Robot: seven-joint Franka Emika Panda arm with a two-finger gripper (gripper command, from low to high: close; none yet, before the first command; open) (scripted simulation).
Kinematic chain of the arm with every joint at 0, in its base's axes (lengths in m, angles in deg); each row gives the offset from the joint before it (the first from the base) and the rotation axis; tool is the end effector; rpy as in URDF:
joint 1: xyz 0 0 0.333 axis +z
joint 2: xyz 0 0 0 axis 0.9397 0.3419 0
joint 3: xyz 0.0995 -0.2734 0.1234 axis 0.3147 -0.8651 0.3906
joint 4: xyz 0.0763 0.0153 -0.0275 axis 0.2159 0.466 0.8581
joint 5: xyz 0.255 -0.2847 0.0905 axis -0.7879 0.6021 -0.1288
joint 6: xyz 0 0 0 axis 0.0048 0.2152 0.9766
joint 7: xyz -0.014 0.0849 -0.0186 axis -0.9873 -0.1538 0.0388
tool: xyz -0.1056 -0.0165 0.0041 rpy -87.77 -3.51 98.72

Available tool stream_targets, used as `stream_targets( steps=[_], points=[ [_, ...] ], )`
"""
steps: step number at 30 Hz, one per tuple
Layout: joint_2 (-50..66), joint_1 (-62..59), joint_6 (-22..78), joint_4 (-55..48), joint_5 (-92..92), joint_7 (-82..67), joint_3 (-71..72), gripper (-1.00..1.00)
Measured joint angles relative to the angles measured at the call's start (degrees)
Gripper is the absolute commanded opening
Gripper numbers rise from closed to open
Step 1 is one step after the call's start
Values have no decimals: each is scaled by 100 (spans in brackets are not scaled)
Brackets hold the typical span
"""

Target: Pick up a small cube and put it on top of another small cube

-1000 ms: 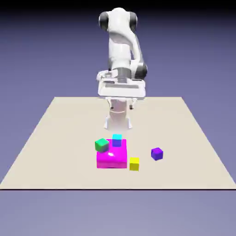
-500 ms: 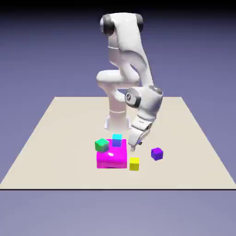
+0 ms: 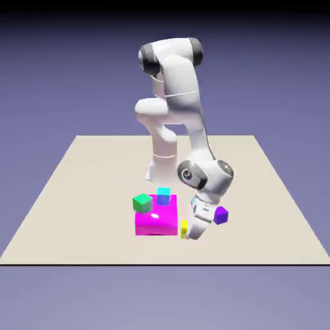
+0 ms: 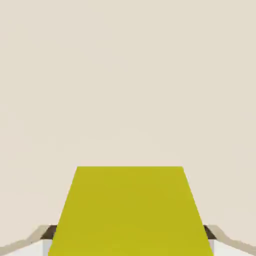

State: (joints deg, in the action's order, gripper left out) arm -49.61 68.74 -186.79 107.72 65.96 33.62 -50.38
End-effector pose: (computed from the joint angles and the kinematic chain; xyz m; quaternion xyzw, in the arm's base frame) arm 0.4081 0.1358 0.1530 0.9203 0.3304 -0.0891 0.1895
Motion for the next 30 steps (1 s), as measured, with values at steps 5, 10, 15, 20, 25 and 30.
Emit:
stream_targets(
  steps=[5,10,15,20,25,30],
  points=[
    [-823,377,848,-141,-896,-131,114,-100],
    [-1496,118,1805,-272,-2143,461,-891,-100],
    [-2170,-28,2761,-402,-3387,1055,-1898,-100],
    [-2144,-262,2611,-211,-3668,1201,-2248,-100],
    [-1768,-359,1758,266,-3555,1275,-2300,100],
    [-2207,-230,2753,-292,-3666,1196,-2239,100]
  ],
)
